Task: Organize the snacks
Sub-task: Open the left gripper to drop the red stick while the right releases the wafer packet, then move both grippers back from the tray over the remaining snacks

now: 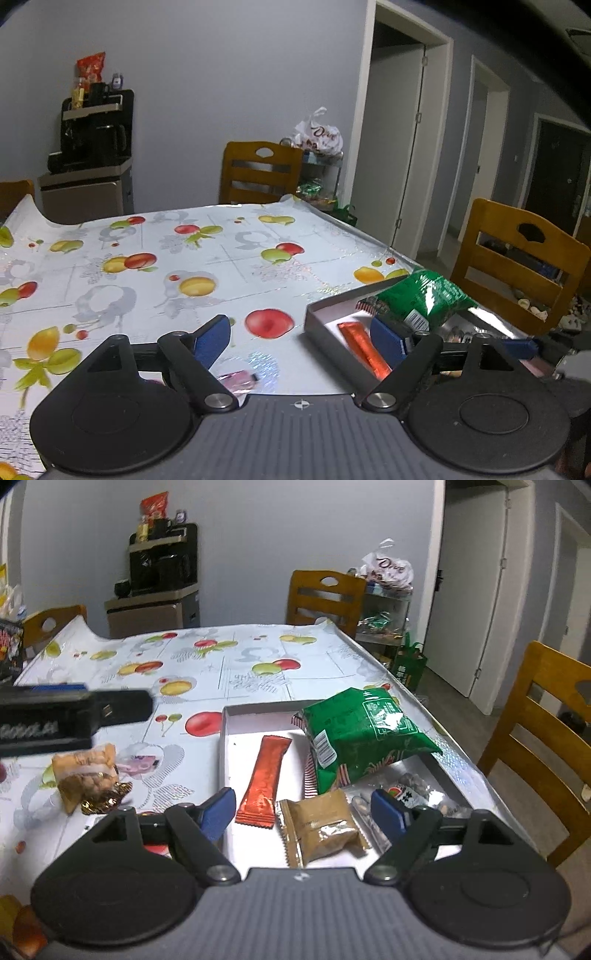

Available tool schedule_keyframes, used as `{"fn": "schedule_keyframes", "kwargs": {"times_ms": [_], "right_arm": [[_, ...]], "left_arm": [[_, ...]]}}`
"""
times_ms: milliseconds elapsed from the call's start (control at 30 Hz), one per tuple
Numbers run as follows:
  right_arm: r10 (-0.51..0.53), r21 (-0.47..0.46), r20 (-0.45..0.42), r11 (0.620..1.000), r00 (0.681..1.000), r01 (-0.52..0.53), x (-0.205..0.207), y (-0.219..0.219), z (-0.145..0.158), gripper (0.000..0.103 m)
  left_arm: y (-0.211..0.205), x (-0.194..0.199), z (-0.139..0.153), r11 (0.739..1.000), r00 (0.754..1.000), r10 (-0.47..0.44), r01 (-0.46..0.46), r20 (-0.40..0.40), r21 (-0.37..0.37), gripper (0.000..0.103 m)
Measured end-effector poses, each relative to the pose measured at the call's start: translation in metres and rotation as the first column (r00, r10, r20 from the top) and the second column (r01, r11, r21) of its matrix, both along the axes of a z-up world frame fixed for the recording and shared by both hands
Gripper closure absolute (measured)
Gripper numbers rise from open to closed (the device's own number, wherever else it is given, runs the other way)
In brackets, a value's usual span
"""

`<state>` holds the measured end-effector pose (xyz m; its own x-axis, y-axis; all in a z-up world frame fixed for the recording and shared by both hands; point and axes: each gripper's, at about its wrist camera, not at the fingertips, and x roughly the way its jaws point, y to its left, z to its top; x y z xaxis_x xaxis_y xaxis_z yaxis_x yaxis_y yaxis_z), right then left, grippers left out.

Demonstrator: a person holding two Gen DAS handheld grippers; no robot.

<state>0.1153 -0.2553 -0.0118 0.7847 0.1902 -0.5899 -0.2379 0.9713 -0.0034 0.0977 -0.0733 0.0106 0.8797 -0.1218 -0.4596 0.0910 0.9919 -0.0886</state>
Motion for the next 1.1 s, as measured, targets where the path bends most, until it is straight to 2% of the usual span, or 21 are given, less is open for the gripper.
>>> {"fn": "schedule_keyframes", "kwargs": {"times_ms": [233, 633, 867, 1100], "right_arm": [[-0.073, 0.045, 0.034, 0.996, 0.997, 0.072, -0.017, 0.012, 0.011, 0.022], [-0.035, 0.023, 0.067, 0.999, 0.997, 0.034, -0.031, 0.06, 0.026, 0.021], [-0.028, 0.049, 0.081, 0.999, 0.996, 0.024, -0.033, 0.065, 0.029, 0.021], [-0.035, 0.099, 0.11, 0.995, 0.993, 0.025, -0.043, 0.049, 0.032, 0.018]], "left_arm": [[0.025, -0.014, -0.009, 0.999, 0.999, -0.033, 0.032, -0.006, -0.018, 0.019], [0.053, -0.03, -0.015, 0.997, 0.998, -0.065, 0.064, -0.011, -0.034, 0.019], [0.059, -0.039, -0.013, 0.998, 0.998, -0.056, 0.055, -0.014, -0.017, 0.019], [0.065, -0.057, -0.01, 0.999, 0.999, -0.048, 0.048, -0.009, 0.024, 0.016]]}}
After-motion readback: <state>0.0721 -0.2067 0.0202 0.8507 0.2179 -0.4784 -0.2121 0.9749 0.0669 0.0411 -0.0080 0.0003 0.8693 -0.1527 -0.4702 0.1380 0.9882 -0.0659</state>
